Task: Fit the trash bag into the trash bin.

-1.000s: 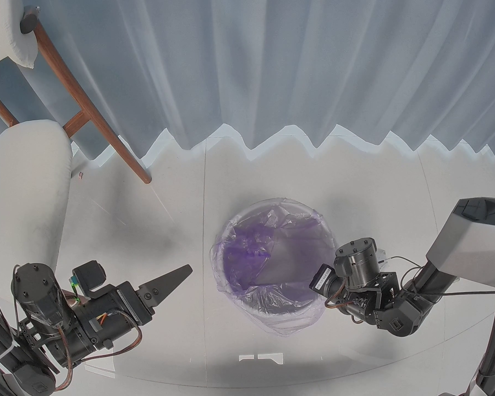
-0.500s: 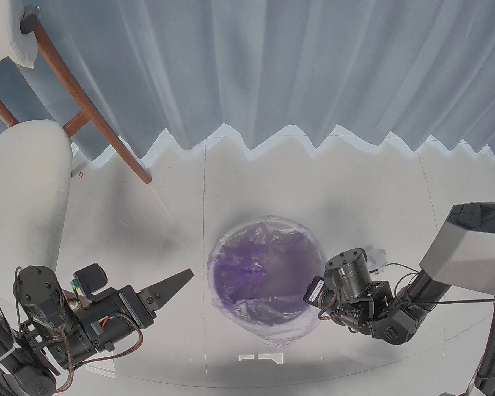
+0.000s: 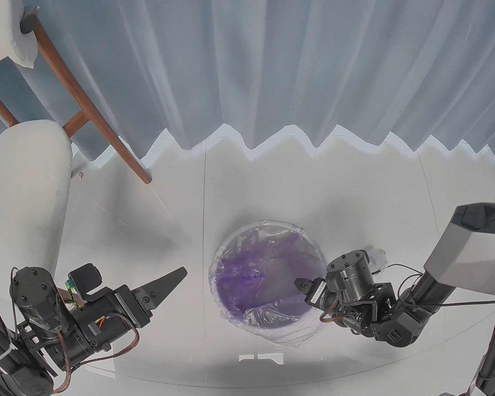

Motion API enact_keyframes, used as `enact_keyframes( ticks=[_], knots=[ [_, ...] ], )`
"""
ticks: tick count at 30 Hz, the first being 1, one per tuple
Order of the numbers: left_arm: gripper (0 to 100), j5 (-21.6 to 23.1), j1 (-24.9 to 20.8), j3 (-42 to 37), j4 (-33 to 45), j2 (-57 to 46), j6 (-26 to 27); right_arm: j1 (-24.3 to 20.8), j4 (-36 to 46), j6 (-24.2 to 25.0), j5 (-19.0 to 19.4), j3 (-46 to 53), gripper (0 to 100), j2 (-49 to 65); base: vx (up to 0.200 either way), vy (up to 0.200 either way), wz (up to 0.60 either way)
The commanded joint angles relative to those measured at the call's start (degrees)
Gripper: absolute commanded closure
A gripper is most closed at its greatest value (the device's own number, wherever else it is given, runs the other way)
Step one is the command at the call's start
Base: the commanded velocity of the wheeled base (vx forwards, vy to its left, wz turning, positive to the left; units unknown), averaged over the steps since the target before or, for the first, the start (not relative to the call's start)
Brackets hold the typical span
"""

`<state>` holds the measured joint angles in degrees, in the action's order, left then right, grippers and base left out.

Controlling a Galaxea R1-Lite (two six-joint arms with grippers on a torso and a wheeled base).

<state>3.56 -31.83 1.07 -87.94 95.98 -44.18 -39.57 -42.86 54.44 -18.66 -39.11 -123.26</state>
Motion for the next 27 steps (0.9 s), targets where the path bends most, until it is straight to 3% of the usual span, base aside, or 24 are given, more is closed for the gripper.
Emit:
enact_keyframes(
  ticks=[1,8,15,18,27],
  knots=[
    [0,0.2,-0.3,-0.8,0.8,-0.2,0.1,0.5,0.1,0.0,0.8,3.2,0,6.3,0.000,0.000,0.00],
    [0,0.7,-2.4,0.9,3.0,8.0,-0.3,6.1,-1.3,1.4,4.8,6.9,0,14.7,0.000,0.000,0.00],
    [0,0.2,-3.1,10.0,3.1,22.6,-0.6,11.4,-8.3,4.2,7.1,13.2,0,20.0,0.000,0.000,0.00],
    [0,0.1,-3.4,14.9,3.8,26.5,-3.7,13.0,-11.5,3.8,7.1,17.8,0,20.6,0.000,0.000,0.00],
    [0,-0.4,-4.3,24.9,23.3,27.4,-5.4,13.6,-21.2,3.9,5.7,27.3,0,21.8,0.000,0.000,0.00]
  ],
)
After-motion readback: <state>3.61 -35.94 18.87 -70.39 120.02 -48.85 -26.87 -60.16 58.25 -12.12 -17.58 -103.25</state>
